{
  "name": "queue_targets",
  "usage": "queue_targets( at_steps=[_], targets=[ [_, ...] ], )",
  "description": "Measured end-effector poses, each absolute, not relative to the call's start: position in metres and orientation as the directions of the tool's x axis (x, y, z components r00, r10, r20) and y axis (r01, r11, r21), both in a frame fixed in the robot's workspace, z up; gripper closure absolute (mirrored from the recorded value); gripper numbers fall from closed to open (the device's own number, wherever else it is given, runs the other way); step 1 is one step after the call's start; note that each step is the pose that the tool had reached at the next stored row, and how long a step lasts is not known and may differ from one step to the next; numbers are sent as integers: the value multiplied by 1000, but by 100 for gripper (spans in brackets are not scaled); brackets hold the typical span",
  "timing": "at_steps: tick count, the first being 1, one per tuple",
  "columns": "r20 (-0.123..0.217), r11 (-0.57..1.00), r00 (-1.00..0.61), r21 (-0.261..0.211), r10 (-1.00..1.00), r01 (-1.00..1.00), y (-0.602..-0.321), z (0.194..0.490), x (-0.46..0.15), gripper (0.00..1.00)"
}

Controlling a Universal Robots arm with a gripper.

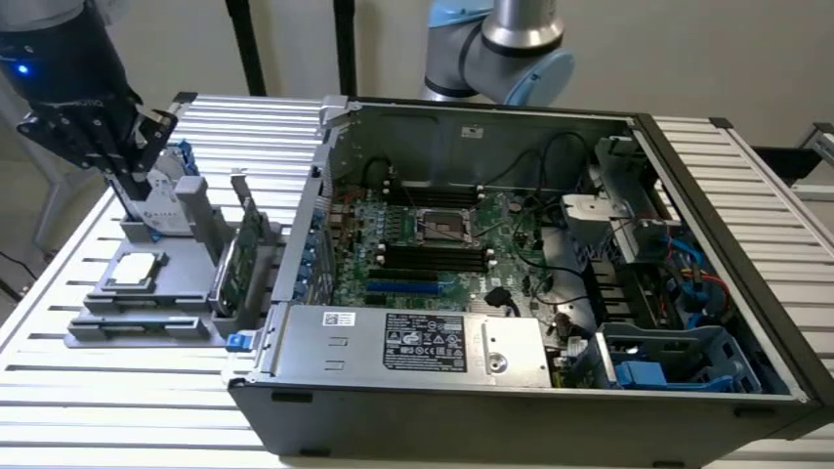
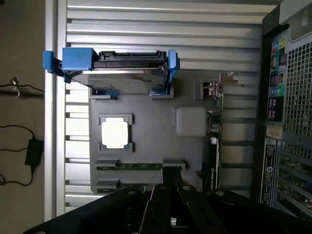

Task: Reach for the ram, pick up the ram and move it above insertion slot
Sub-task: 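Reach for the ram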

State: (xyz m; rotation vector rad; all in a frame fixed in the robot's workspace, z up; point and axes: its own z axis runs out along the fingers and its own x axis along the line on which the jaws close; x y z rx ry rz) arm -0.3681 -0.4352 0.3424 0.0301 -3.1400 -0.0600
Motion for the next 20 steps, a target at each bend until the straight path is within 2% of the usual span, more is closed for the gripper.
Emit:
queue_targets(
  at_steps=[11,20],
  targets=[
    [3,999,-1000,38,-19,-19,-481,335,-372,89],
    [-1,995,-996,38,-87,-87,-489,336,-385,89]
  ],
)
